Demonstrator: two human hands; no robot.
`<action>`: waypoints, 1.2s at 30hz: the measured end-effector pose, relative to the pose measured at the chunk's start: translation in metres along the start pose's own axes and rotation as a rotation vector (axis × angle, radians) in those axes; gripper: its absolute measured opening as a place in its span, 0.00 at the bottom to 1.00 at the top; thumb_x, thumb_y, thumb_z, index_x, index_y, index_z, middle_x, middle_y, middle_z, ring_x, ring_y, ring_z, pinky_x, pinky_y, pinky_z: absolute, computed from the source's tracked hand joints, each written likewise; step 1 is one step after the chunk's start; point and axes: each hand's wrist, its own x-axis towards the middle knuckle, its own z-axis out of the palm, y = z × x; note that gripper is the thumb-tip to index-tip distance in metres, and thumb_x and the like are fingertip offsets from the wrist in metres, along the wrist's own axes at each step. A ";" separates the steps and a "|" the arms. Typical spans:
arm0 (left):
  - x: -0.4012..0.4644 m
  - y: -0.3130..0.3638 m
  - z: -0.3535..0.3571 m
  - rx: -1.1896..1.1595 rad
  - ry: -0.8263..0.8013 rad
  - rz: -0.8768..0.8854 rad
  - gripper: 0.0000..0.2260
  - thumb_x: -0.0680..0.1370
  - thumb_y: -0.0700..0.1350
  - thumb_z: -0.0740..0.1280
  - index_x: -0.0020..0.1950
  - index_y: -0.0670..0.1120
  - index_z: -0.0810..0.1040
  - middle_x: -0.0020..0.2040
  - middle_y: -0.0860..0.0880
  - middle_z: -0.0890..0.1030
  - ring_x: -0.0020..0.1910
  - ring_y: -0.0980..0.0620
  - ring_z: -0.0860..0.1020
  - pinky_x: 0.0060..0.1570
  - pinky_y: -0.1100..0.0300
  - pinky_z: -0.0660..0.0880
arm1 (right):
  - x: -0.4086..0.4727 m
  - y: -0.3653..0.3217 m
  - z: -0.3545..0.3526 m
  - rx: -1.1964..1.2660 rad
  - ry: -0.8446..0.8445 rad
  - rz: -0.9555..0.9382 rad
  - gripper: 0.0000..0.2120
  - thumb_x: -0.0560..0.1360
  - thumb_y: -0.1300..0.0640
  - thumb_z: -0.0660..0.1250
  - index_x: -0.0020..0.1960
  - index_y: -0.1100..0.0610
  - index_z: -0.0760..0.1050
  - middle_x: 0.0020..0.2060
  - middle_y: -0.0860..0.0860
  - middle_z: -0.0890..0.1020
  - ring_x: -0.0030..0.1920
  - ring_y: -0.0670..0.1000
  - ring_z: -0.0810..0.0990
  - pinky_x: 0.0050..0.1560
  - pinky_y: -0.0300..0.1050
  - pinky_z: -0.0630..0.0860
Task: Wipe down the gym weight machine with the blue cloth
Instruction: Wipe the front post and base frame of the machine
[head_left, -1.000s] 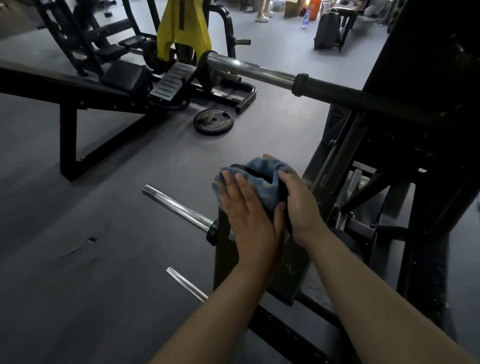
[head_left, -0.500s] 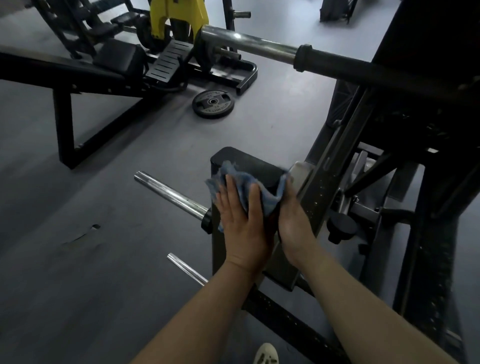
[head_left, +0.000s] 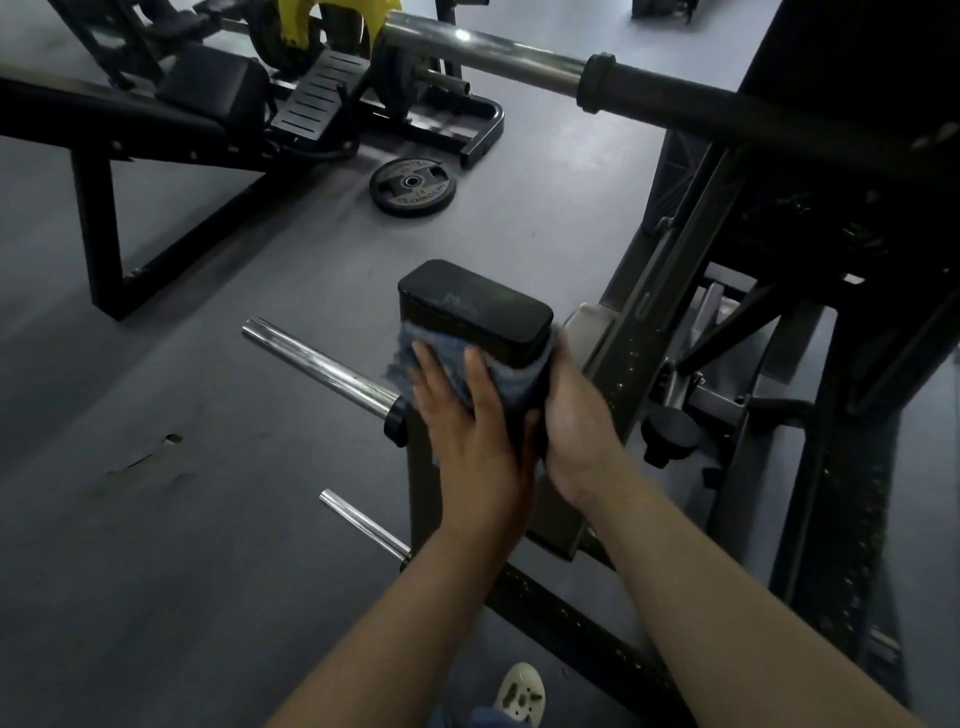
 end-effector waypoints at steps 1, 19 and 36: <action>0.011 0.005 -0.002 0.000 0.022 0.016 0.31 0.81 0.57 0.51 0.73 0.57 0.30 0.74 0.38 0.40 0.75 0.43 0.38 0.72 0.40 0.47 | 0.002 -0.007 0.002 0.032 0.018 -0.039 0.22 0.81 0.45 0.48 0.62 0.53 0.75 0.53 0.47 0.82 0.57 0.44 0.79 0.61 0.40 0.74; -0.063 -0.064 -0.005 0.015 -0.328 -0.064 0.32 0.78 0.65 0.45 0.73 0.55 0.29 0.73 0.53 0.27 0.74 0.34 0.48 0.67 0.34 0.61 | -0.027 0.074 -0.007 -0.309 0.034 0.312 0.31 0.80 0.39 0.44 0.71 0.57 0.67 0.66 0.56 0.73 0.67 0.53 0.71 0.61 0.39 0.64; 0.116 -0.043 -0.065 -0.631 -0.339 0.084 0.20 0.78 0.53 0.54 0.64 0.44 0.74 0.60 0.51 0.78 0.58 0.72 0.71 0.59 0.75 0.66 | 0.006 0.048 0.089 -0.615 0.872 -0.789 0.30 0.79 0.37 0.45 0.76 0.44 0.39 0.76 0.48 0.44 0.76 0.46 0.45 0.75 0.45 0.50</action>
